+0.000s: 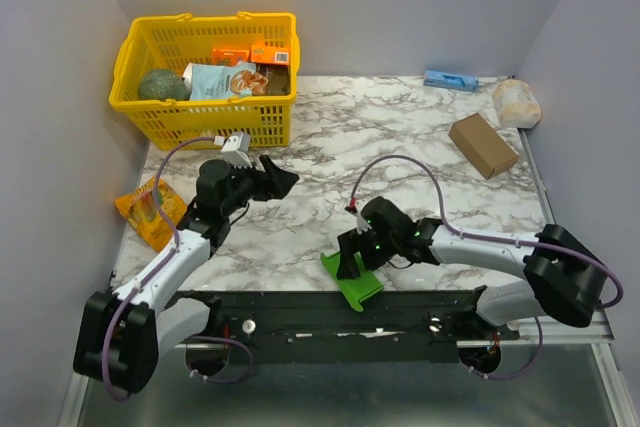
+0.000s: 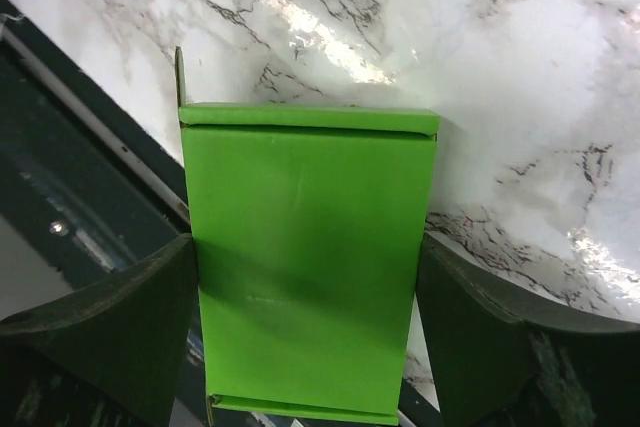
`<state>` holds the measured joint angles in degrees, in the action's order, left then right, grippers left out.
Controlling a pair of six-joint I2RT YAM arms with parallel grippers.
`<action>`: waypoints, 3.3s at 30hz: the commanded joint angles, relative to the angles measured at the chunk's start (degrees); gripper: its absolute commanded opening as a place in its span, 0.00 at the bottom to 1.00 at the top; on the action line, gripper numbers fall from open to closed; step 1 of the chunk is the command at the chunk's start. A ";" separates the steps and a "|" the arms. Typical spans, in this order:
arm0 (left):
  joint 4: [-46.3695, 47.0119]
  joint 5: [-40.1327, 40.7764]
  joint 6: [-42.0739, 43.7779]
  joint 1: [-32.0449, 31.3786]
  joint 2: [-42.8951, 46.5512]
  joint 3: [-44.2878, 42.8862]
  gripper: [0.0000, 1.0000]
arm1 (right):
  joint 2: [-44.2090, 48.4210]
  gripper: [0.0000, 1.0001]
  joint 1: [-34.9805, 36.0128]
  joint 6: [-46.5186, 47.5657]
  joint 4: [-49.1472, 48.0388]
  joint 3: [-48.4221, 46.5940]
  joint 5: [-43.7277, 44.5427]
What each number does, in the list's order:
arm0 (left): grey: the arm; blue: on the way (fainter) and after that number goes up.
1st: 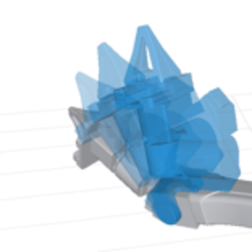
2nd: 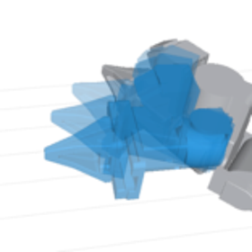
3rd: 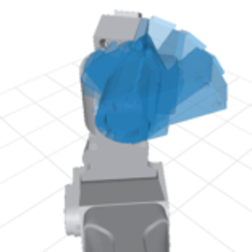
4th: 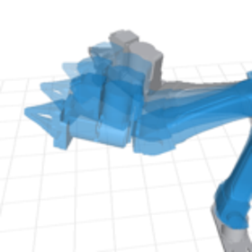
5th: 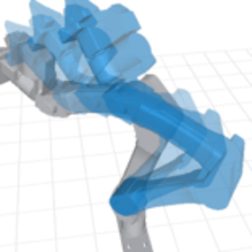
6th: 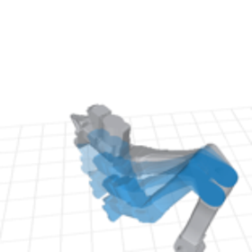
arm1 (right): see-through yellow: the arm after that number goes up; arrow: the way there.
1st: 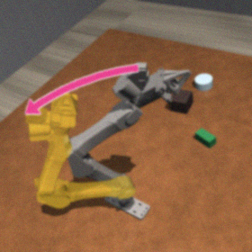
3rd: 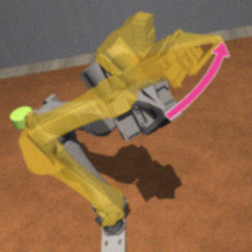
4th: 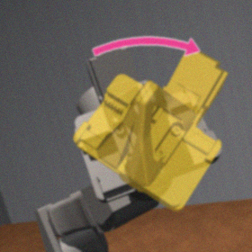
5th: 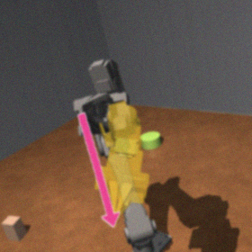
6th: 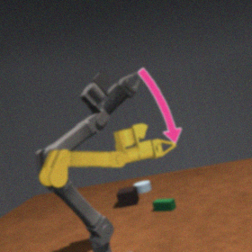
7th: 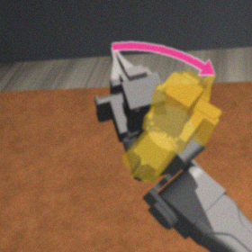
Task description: Fold the paper box
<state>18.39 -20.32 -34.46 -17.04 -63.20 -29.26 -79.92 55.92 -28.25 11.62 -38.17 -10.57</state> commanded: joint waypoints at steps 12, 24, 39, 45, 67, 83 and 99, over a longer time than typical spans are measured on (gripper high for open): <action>-30.07 -28.63 9.65 0.16 18.38 -8.35 0.90 | 7.24 0.39 -17.60 2.78 -15.39 2.84 -51.29; -25.61 -36.89 18.37 -6.51 23.90 -7.66 0.90 | 3.19 0.38 -18.13 -11.29 -30.25 1.00 -66.95; -30.87 -35.59 30.94 -24.08 23.31 -9.85 0.97 | 5.74 0.38 -18.22 -19.91 -32.36 1.26 -73.01; -33.77 -29.45 35.59 -29.54 20.93 -12.58 0.98 | 5.30 0.38 -18.13 -20.44 -30.78 0.56 -74.33; -24.98 -20.91 33.05 -41.49 14.86 -13.20 0.67 | 4.95 0.38 -18.13 -28.07 -39.45 1.87 -74.77; -29.46 -18.88 34.11 -44.22 15.12 -11.88 0.22 | 6.61 0.90 -21.36 -33.36 -48.62 3.54 -71.00; -33.77 -22.92 34.11 -42.91 10.64 -12.67 0.22 | 31.13 0.85 -25.61 17.61 13.34 -9.20 -31.91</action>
<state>-13.69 -40.16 -0.10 -60.82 -51.92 -41.36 -52.49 28.23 -22.92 9.76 -48.25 -54.83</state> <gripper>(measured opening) 0.351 0.907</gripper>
